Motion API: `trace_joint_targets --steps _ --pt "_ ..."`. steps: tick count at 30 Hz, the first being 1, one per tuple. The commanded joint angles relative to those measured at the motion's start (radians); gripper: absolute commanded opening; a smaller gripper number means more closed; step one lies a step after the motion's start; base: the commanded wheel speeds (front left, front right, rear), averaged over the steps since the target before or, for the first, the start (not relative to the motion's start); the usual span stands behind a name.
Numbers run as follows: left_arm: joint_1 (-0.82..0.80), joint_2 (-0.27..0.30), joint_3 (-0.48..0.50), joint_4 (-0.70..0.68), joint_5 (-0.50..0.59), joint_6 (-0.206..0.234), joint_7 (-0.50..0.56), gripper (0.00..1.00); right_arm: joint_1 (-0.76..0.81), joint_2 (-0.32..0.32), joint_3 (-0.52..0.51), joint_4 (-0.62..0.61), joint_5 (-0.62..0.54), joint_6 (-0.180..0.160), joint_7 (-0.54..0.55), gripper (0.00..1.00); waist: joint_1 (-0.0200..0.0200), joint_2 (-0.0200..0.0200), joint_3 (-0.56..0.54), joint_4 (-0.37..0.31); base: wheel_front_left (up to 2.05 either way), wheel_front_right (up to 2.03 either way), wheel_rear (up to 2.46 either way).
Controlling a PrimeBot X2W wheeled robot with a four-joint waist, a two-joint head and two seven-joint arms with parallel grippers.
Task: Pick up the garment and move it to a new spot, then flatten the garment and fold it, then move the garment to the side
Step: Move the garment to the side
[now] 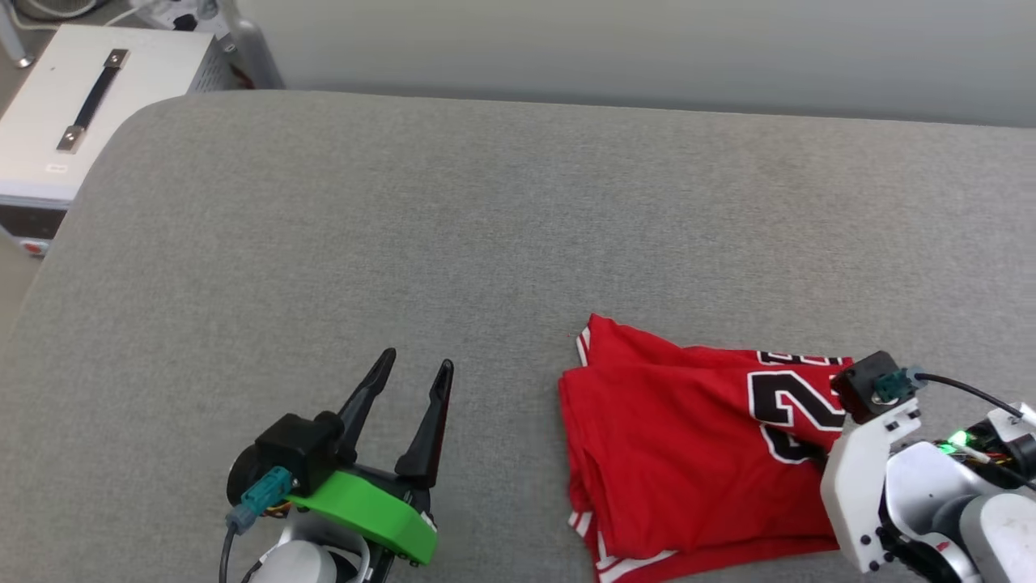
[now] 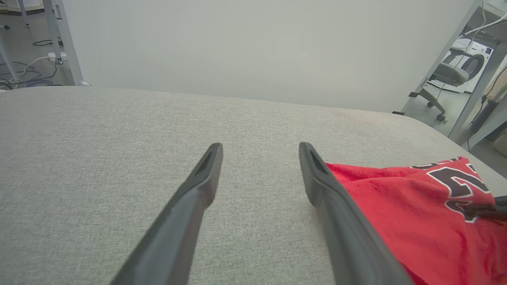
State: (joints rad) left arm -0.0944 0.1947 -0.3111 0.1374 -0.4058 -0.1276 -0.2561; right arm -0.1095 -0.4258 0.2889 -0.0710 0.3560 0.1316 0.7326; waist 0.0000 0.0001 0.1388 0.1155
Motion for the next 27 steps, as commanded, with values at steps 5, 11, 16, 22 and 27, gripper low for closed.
trace_joint_targets --steps 5,11,16,22,27 --pt "-0.004 0.003 -0.046 -0.015 0.001 -0.003 -0.006 1.00 -0.050 -0.166 0.044 -0.042 0.026 -0.001 -0.019 0.00 0.0000 -0.0001 -0.013 -0.135 0.00 0.00 0.00" --pt "-0.049 -0.006 -0.119 -0.026 0.012 -0.003 -0.006 1.00 -0.101 -0.347 0.100 -0.048 0.072 -0.001 -0.041 0.00 0.0000 -0.0001 0.047 -0.233 0.00 0.00 0.00" --pt "-0.118 0.004 -0.166 -0.028 0.021 -0.003 -0.006 1.00 -0.159 -0.481 0.139 -0.004 0.081 -0.001 -0.092 0.00 0.0000 -0.0001 0.132 -0.292 0.00 0.00 0.00" --pt "-0.226 0.051 -0.183 -0.057 0.052 -0.003 -0.006 1.00 -0.259 -0.551 0.130 0.138 0.059 -0.001 -0.234 0.00 0.0000 -0.0001 0.273 -0.350 0.00 0.00 0.00" --pt "-0.285 0.095 -0.184 -0.095 0.078 -0.003 -0.006 1.00 -0.361 -0.532 0.134 0.289 -0.001 -0.001 -0.351 0.00 0.0000 -0.0001 0.363 -0.388 0.00 0.00 0.00"
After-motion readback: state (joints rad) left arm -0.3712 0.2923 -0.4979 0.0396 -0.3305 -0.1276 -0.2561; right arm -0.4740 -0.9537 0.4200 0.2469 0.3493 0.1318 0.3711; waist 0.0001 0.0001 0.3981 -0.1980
